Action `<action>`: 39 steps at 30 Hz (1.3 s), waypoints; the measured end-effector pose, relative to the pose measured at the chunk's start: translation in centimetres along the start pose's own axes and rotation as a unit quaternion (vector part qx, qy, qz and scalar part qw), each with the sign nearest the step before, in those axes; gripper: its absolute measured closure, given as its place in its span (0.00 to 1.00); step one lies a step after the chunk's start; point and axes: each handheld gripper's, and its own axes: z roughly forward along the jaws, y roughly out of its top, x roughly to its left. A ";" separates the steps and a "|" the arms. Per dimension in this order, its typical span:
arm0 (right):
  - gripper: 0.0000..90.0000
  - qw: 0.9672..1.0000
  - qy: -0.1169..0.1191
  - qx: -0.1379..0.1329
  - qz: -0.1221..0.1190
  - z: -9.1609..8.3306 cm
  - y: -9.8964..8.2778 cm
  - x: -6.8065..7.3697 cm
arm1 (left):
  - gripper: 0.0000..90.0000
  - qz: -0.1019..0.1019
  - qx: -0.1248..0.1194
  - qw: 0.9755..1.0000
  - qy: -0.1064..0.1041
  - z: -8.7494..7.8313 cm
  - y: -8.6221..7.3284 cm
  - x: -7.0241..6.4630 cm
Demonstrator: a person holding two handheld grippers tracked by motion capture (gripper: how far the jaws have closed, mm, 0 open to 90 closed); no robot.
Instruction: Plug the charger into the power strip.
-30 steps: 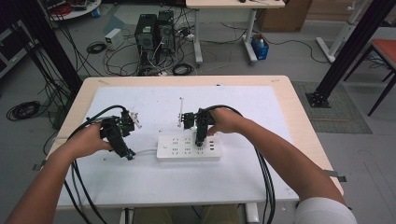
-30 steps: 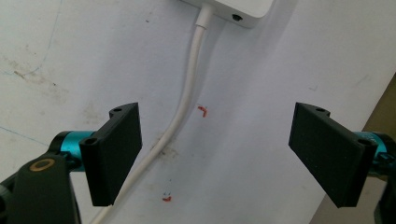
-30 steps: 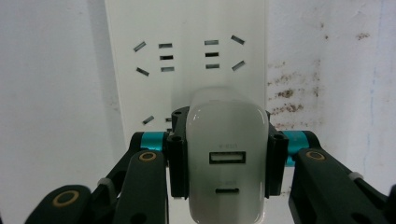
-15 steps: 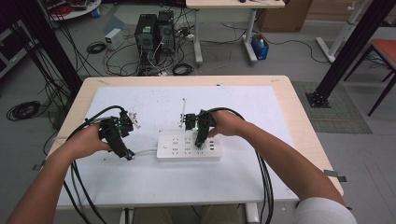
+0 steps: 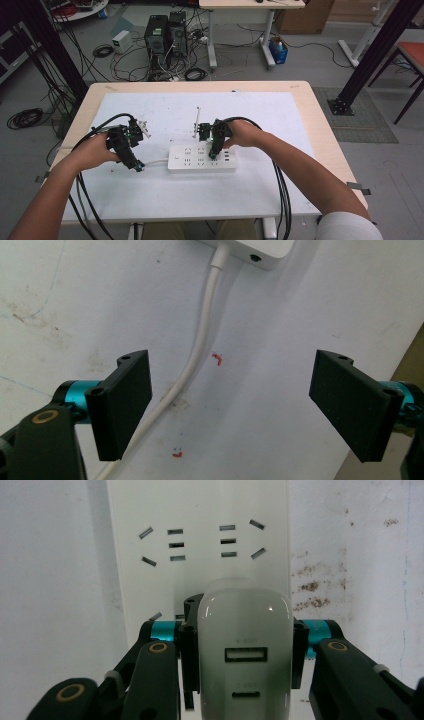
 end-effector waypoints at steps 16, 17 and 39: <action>0.19 0.992 -0.016 -0.075 0.096 -4.2 -2.5 -1.8 | 0.19 -0.001 -0.005 1.000 0.000 0.1 0.1 0.4; 0.19 0.992 -0.016 -0.075 0.096 -4.2 -2.5 -1.8 | 0.19 -0.003 -0.006 1.000 0.000 0.1 0.2 0.4; 0.01 0.971 -0.057 -0.093 0.213 -10.9 -11.5 1.2 | 0.19 0.002 -0.026 1.000 0.006 -1.2 0.3 0.6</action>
